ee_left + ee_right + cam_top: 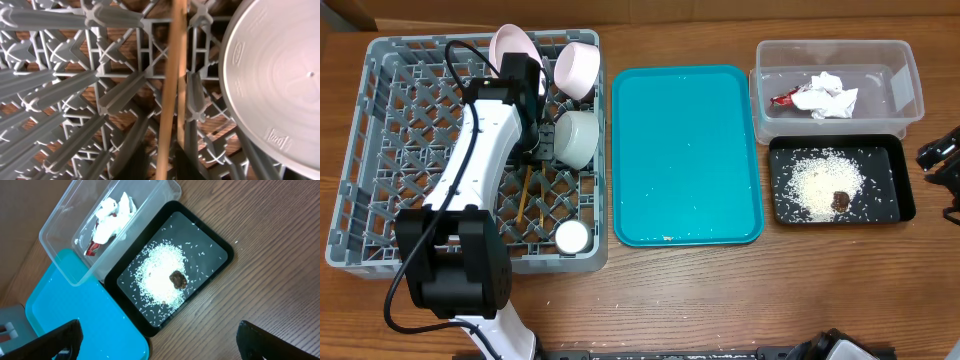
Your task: Sort waste into correct bins and load items into the dishwasher
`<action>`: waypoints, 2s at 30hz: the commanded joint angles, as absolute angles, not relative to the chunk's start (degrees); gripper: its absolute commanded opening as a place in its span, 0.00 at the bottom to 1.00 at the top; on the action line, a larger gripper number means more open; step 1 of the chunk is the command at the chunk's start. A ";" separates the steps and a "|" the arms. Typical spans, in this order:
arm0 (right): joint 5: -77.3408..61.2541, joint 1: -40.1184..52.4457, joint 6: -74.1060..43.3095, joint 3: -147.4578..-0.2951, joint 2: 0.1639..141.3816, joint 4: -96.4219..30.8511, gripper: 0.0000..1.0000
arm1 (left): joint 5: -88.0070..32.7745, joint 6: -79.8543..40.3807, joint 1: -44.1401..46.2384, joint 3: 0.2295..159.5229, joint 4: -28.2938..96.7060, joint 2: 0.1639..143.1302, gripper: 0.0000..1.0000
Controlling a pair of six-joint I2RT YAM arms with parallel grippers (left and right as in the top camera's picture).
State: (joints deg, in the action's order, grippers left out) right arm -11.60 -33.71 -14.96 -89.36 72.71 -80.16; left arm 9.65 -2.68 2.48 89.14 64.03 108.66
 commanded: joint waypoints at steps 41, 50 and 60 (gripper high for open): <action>-11.57 -33.87 -14.98 -90.06 72.66 -79.88 1.00 | -3.03 -9.26 2.26 120.90 86.74 90.76 1.00; -11.57 -22.06 -14.98 -90.06 68.38 -79.88 1.00 | -3.01 -9.23 2.26 120.90 86.76 91.31 1.00; -8.80 2.15 -13.23 -89.95 55.64 -78.76 1.00 | -3.01 -9.23 2.26 120.90 86.76 91.31 1.00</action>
State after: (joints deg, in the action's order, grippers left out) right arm -11.49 0.64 -14.44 -89.36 59.44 -79.88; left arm -2.24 -9.04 2.48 120.38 87.05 91.05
